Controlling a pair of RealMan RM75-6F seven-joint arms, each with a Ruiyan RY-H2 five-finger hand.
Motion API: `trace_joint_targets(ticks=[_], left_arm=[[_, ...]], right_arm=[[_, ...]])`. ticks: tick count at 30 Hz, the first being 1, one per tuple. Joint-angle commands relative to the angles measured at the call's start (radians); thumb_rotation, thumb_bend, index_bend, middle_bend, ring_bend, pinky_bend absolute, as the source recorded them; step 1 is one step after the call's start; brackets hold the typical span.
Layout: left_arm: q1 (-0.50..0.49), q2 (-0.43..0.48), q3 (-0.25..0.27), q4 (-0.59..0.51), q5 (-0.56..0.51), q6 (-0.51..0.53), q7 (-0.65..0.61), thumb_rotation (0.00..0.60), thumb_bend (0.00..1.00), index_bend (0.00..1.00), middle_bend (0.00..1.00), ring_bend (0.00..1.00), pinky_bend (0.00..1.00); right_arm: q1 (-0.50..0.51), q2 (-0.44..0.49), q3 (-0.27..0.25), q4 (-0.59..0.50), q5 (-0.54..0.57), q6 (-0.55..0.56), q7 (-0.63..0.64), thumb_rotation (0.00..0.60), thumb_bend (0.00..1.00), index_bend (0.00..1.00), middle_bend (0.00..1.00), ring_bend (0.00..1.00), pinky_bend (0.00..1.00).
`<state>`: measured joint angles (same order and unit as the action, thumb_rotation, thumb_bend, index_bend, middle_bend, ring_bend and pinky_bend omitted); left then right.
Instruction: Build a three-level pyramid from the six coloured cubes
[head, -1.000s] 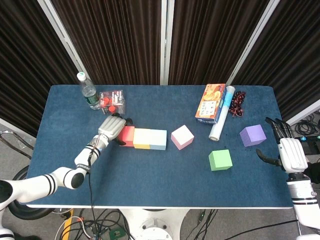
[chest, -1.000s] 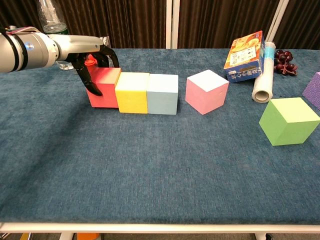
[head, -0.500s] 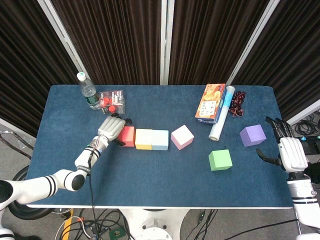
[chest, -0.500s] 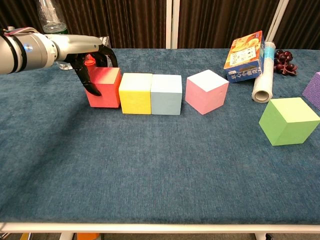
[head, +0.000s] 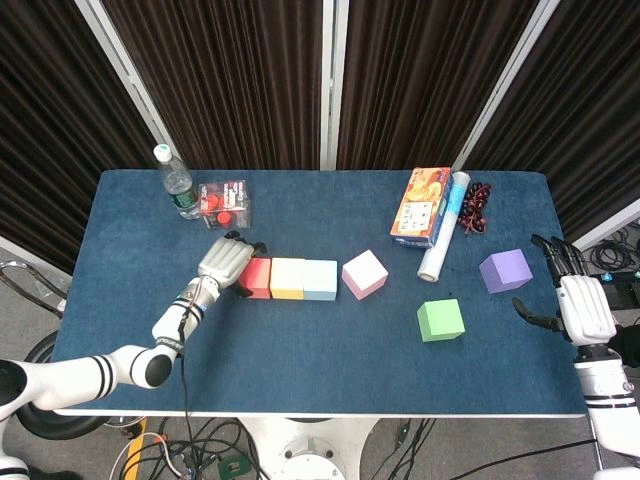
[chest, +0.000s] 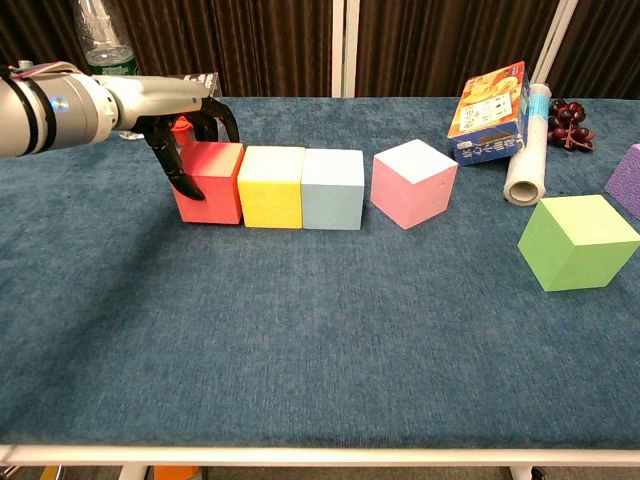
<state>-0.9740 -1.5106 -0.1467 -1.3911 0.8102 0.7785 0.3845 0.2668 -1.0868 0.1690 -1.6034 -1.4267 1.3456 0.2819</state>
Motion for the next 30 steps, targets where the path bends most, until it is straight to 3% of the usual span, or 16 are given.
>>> trace_joint_targets(ticks=[1, 30], left_arm=[[-0.004, -0.005, -0.002, 0.007, -0.008, -0.003, 0.001, 0.600, 0.10, 0.25, 0.45, 0.29, 0.15], [-0.019, -0.041, -0.002, 0.040, -0.015, -0.006, 0.007, 0.600, 0.10, 0.25, 0.43, 0.29, 0.15]], right_arm=[[0.000, 0.000, 0.000, 0.001, 0.001, -0.002, -0.001, 0.600, 0.21, 0.00, 0.12, 0.00, 0.00], [0.004, -0.008, 0.006, 0.018, 0.012, -0.008, -0.001, 0.600, 0.21, 0.00, 0.12, 0.00, 0.00]])
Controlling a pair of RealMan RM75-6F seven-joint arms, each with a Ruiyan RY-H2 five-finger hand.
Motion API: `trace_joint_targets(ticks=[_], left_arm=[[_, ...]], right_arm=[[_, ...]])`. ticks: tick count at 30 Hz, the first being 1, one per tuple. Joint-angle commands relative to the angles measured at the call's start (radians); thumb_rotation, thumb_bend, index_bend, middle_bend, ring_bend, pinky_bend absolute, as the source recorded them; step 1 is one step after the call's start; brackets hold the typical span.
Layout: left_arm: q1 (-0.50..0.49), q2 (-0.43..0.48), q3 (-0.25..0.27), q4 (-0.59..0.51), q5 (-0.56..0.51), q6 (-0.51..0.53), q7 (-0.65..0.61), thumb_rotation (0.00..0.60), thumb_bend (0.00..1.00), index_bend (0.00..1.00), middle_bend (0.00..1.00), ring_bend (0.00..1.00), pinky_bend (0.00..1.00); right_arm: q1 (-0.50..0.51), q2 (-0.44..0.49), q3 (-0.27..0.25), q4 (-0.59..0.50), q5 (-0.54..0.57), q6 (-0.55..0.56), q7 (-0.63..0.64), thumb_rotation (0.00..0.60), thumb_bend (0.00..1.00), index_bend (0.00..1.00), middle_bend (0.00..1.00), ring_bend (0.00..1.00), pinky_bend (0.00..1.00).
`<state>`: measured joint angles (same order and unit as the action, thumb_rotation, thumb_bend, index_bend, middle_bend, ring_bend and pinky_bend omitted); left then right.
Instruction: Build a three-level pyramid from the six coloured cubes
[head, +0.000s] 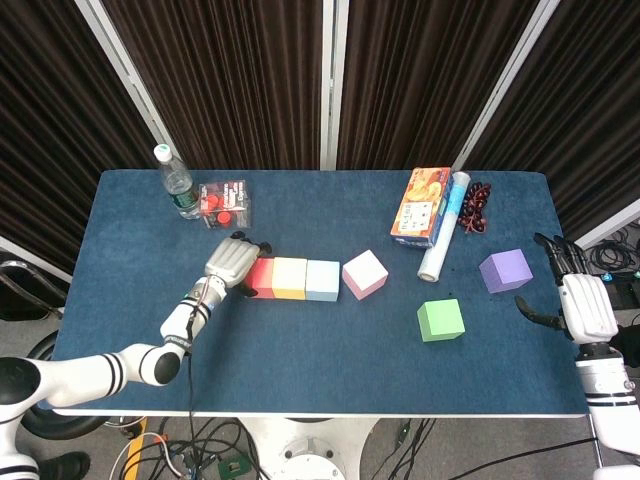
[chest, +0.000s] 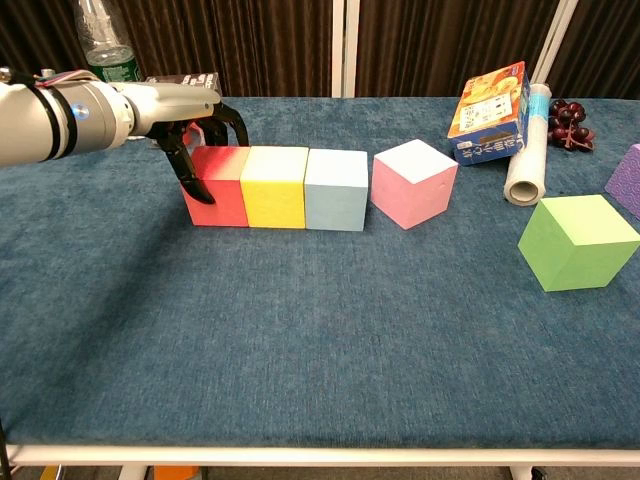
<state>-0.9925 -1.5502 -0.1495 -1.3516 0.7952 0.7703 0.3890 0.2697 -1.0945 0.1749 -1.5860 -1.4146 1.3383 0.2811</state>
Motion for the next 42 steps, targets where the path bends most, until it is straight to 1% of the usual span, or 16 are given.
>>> trace_joint_targets(ticks=[1, 12, 15, 24, 31, 35, 38, 42], left_arm=[[-0.001, -0.001, 0.001, 0.000, -0.001, 0.002, 0.005, 0.600, 0.10, 0.25, 0.43, 0.29, 0.14], [-0.007, -0.003, 0.001, -0.003, -0.016, 0.000, 0.016, 0.600, 0.10, 0.23, 0.43, 0.29, 0.14], [-0.007, -0.004, 0.001, -0.004, -0.020, 0.003, 0.018, 0.600, 0.09, 0.22, 0.42, 0.29, 0.13], [-0.007, -0.006, 0.004, -0.007, -0.026, 0.007, 0.025, 0.600, 0.09, 0.18, 0.35, 0.29, 0.12], [-0.009, -0.004, 0.003, -0.016, -0.038, 0.009, 0.031, 0.600, 0.06, 0.17, 0.33, 0.29, 0.12], [-0.008, -0.004, 0.007, -0.024, -0.041, 0.014, 0.037, 0.600, 0.06, 0.16, 0.29, 0.29, 0.12], [-0.008, 0.003, 0.010, -0.038, -0.052, 0.011, 0.042, 0.600, 0.06, 0.15, 0.24, 0.25, 0.12], [-0.003, 0.014, 0.013, -0.063, -0.056, 0.025, 0.047, 0.600, 0.05, 0.14, 0.21, 0.23, 0.12]], right_arm=[[0.001, -0.001, 0.001, 0.001, 0.000, -0.001, 0.000, 0.600, 0.21, 0.00, 0.12, 0.00, 0.00], [0.001, -0.002, 0.001, 0.005, 0.001, -0.001, 0.001, 0.600, 0.21, 0.00, 0.12, 0.00, 0.00], [0.001, -0.002, 0.001, 0.006, 0.001, -0.003, 0.002, 0.600, 0.21, 0.00, 0.12, 0.00, 0.00], [0.002, -0.001, 0.002, 0.006, 0.002, -0.003, 0.002, 0.600, 0.21, 0.00, 0.12, 0.00, 0.00], [0.001, 0.001, 0.001, 0.006, 0.000, -0.005, 0.009, 0.600, 0.22, 0.00, 0.12, 0.00, 0.00], [0.002, 0.002, 0.001, 0.004, -0.001, -0.005, 0.009, 0.600, 0.22, 0.00, 0.12, 0.00, 0.00], [0.002, 0.004, 0.001, 0.002, 0.000, -0.007, 0.006, 0.600, 0.22, 0.00, 0.12, 0.00, 0.00], [0.003, 0.006, -0.002, -0.001, 0.002, -0.014, 0.005, 0.600, 0.22, 0.00, 0.11, 0.00, 0.00]])
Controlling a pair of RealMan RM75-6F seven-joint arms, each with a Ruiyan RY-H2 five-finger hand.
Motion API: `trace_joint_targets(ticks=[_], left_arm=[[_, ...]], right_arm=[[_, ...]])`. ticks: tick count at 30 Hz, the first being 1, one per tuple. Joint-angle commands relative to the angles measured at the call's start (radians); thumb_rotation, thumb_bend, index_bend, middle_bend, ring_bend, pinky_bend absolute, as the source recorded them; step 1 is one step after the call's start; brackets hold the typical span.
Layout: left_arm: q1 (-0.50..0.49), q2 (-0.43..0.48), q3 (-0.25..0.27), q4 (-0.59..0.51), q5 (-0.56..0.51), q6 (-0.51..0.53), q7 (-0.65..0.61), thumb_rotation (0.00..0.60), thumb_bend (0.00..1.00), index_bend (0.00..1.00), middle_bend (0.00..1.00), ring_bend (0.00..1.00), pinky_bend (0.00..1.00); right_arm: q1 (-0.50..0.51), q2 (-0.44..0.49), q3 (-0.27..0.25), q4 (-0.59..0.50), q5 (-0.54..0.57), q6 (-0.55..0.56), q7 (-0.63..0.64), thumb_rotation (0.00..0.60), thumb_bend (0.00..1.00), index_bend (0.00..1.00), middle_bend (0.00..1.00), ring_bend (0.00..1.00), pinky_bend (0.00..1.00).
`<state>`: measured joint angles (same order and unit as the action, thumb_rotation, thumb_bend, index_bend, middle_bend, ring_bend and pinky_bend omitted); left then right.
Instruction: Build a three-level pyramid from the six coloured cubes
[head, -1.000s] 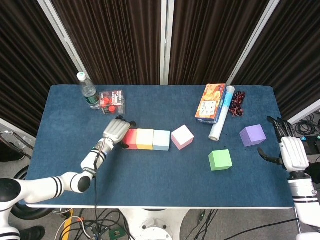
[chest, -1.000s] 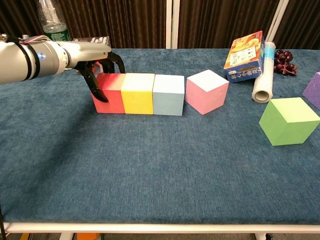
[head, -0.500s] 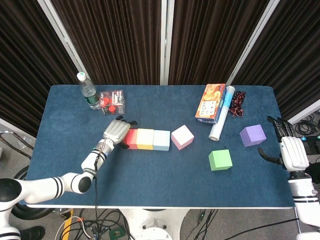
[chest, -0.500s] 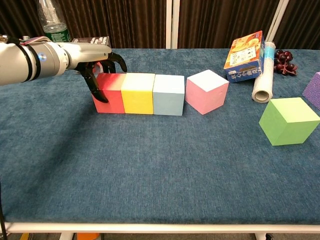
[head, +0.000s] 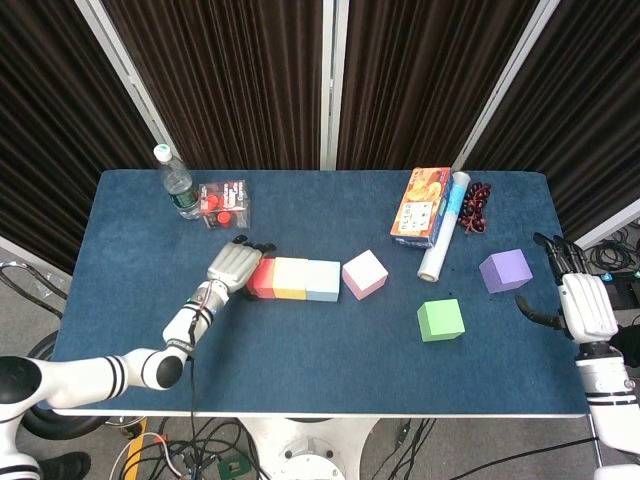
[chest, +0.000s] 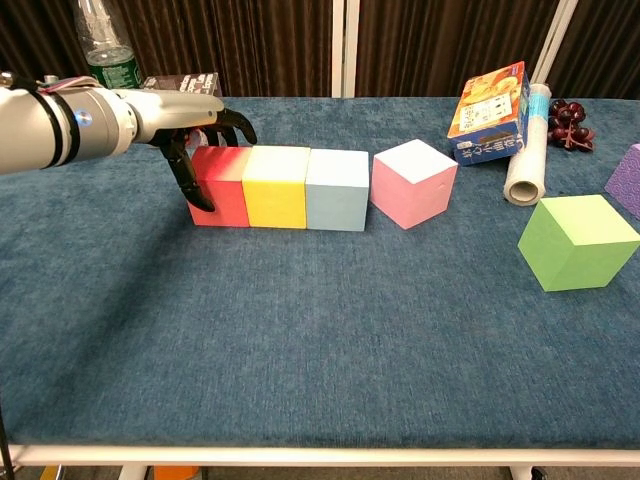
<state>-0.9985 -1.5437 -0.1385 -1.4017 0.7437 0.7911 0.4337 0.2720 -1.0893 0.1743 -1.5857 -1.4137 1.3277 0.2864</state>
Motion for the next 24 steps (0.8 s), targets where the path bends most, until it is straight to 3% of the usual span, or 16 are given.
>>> trace_joint_targets(ticks=[1, 7, 12, 21, 24], left_arm=[[0.005, 0.012, 0.002, -0.022, -0.008, 0.008, 0.002, 0.600, 0.05, 0.14, 0.20, 0.21, 0.12], [0.059, 0.081, 0.005, -0.116, 0.050, 0.092, -0.029, 0.600, 0.05, 0.13, 0.16, 0.18, 0.12], [0.145, 0.174, 0.014, -0.203, 0.137, 0.191, -0.097, 0.600, 0.05, 0.13, 0.16, 0.17, 0.12], [0.272, 0.292, 0.035, -0.281, 0.230, 0.308, -0.180, 0.600, 0.05, 0.14, 0.18, 0.17, 0.12], [0.302, 0.315, 0.039, -0.293, 0.247, 0.322, -0.202, 0.600, 0.05, 0.14, 0.18, 0.17, 0.12]], right_arm=[[0.001, 0.002, -0.003, -0.003, 0.001, -0.007, -0.001, 0.600, 0.22, 0.00, 0.11, 0.00, 0.00], [0.011, 0.018, -0.013, -0.020, -0.001, -0.039, -0.011, 0.600, 0.22, 0.00, 0.11, 0.00, 0.00], [0.056, 0.047, -0.034, -0.039, -0.030, -0.131, -0.020, 0.600, 0.23, 0.00, 0.12, 0.00, 0.00], [0.253, 0.016, -0.012, -0.011, -0.058, -0.384, -0.049, 0.600, 0.23, 0.00, 0.12, 0.00, 0.00], [0.330, -0.027, 0.008, 0.021, -0.053, -0.458, -0.076, 0.600, 0.14, 0.00, 0.12, 0.00, 0.00]])
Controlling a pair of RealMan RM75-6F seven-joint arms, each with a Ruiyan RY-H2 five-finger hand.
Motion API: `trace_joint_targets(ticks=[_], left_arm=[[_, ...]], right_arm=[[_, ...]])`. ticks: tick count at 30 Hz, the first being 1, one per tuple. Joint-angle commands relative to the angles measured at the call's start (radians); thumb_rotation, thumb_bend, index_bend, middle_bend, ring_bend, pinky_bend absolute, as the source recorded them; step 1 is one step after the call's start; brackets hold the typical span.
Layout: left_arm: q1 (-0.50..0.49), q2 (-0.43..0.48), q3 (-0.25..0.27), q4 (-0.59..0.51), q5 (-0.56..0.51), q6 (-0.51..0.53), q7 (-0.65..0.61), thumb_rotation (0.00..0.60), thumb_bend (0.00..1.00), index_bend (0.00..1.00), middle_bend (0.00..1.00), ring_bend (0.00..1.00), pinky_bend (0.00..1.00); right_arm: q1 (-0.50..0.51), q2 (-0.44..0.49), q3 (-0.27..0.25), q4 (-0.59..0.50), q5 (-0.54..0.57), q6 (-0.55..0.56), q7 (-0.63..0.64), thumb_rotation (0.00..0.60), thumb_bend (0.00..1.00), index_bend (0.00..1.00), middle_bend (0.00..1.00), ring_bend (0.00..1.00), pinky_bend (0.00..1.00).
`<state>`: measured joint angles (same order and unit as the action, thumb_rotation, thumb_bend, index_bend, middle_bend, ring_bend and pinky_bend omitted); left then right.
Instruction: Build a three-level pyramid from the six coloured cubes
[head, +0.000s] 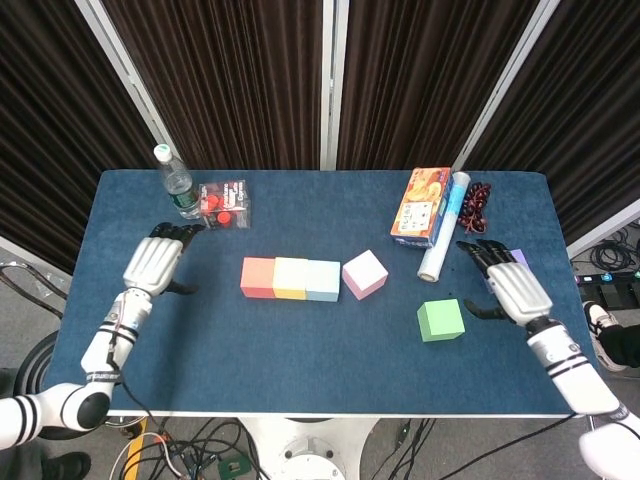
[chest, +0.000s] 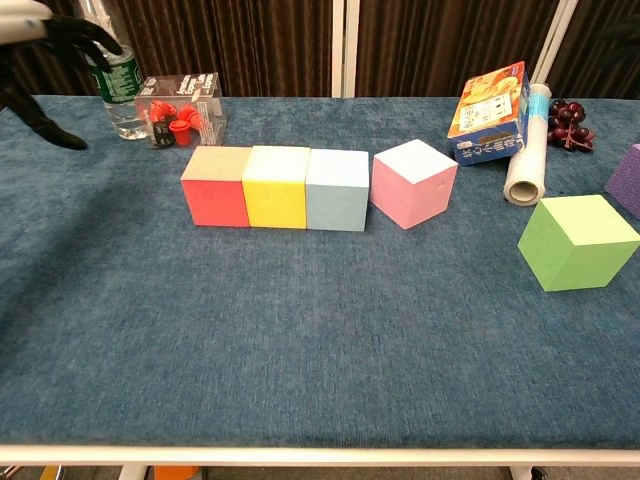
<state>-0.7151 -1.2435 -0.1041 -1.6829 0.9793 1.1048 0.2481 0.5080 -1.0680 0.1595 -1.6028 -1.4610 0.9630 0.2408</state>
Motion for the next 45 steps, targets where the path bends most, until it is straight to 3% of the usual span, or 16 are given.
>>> trace_joint_targets(ticks=[1, 5, 11, 29, 34, 39, 45], left_arm=[[0.029, 0.024, 0.007, -0.016, 0.016, 0.010, -0.024, 0.600, 0.05, 0.14, 0.18, 0.17, 0.12], [0.055, 0.044, 0.012, -0.026, 0.028, 0.011, -0.040, 0.600, 0.05, 0.14, 0.18, 0.17, 0.12], [0.083, 0.058, 0.005, -0.024, 0.034, 0.001, -0.073, 0.600, 0.05, 0.14, 0.18, 0.17, 0.12], [0.117, 0.054, -0.032, 0.007, 0.025, -0.039, -0.120, 0.600, 0.05, 0.14, 0.18, 0.17, 0.12], [0.125, 0.050, -0.038, 0.012, 0.035, -0.039, -0.128, 0.600, 0.05, 0.14, 0.18, 0.17, 0.12], [0.138, 0.045, -0.039, 0.011, 0.050, -0.032, -0.136, 0.600, 0.05, 0.14, 0.18, 0.17, 0.12], [0.153, 0.046, -0.044, 0.006, 0.070, -0.017, -0.145, 0.600, 0.04, 0.14, 0.18, 0.17, 0.12]], right_arm=[[0.123, -0.068, 0.030, 0.054, 0.002, -0.122, -0.043, 0.600, 0.10, 0.00, 0.12, 0.00, 0.00], [0.211, -0.137, 0.046, 0.116, 0.038, -0.215, -0.094, 0.600, 0.02, 0.00, 0.12, 0.00, 0.00], [0.314, -0.242, 0.048, 0.229, 0.081, -0.325, -0.141, 0.600, 0.00, 0.00, 0.11, 0.00, 0.00], [0.451, -0.435, -0.004, 0.463, 0.039, -0.411, -0.087, 0.600, 0.05, 0.00, 0.12, 0.00, 0.00], [0.456, -0.458, -0.023, 0.501, 0.022, -0.400, -0.054, 0.600, 0.12, 0.00, 0.19, 0.00, 0.00], [0.442, -0.442, -0.030, 0.499, 0.015, -0.361, -0.012, 0.600, 0.28, 0.00, 0.31, 0.00, 0.00], [0.399, -0.348, -0.026, 0.402, 0.022, -0.283, -0.005, 0.600, 0.29, 0.00, 0.36, 0.03, 0.00]])
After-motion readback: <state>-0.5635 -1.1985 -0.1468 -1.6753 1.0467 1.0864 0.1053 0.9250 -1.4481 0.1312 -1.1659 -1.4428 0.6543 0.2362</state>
